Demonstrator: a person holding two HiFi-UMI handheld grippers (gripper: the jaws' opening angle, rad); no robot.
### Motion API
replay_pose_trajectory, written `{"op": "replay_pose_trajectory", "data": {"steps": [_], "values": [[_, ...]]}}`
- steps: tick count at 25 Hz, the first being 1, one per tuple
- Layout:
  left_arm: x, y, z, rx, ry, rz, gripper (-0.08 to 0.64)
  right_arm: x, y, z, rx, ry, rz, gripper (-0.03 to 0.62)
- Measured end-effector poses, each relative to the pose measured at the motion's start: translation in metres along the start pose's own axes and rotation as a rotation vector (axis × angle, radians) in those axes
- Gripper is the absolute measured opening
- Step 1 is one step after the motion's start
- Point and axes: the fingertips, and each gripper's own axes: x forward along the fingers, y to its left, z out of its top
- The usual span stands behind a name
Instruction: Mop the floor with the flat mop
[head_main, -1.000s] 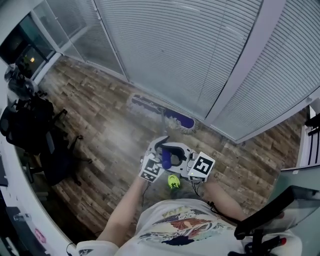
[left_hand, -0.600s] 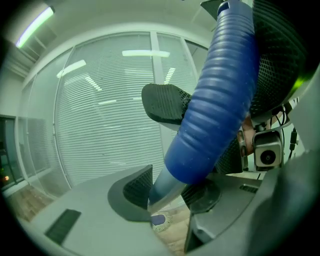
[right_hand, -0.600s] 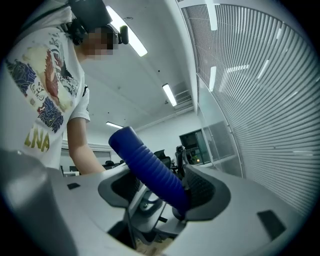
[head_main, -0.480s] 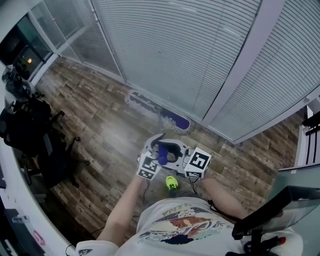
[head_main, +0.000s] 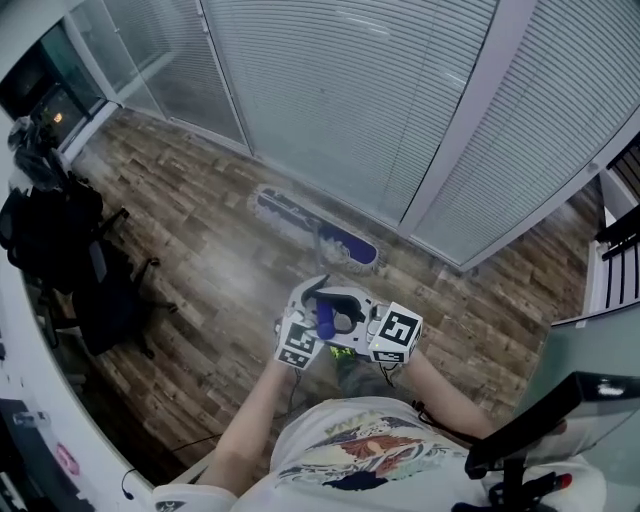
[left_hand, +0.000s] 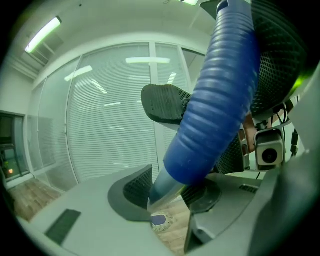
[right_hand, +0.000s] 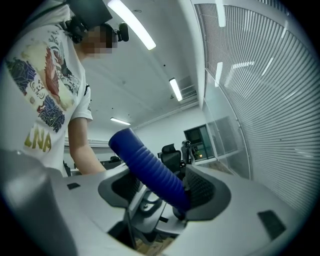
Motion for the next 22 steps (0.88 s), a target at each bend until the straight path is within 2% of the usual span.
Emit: {"op": "replay_pose_trajectory", "data": {"steps": [7,12,17,22], "values": [[-0.111,-0.114,-0.026,0.003,-0.014,-0.010,0.140,-0.026,0.153,-0.043,0.000,-0.001,-0.038,0.259],[-0.182,-0.181,-0.028,-0.019,-0.004,-0.005,0.140,-0.041,0.248,-0.051,0.015,0.002,-0.024,0.259],[-0.236,-0.231,-0.033,-0.028,-0.003,0.007,0.140,-0.052,0.320,-0.063,0.017,0.005,-0.019,0.259],[-0.267,-0.300,-0.036,-0.017,0.006,0.009,0.140,-0.092,0.383,-0.077,0.022,-0.019,-0.034,0.259]]}}
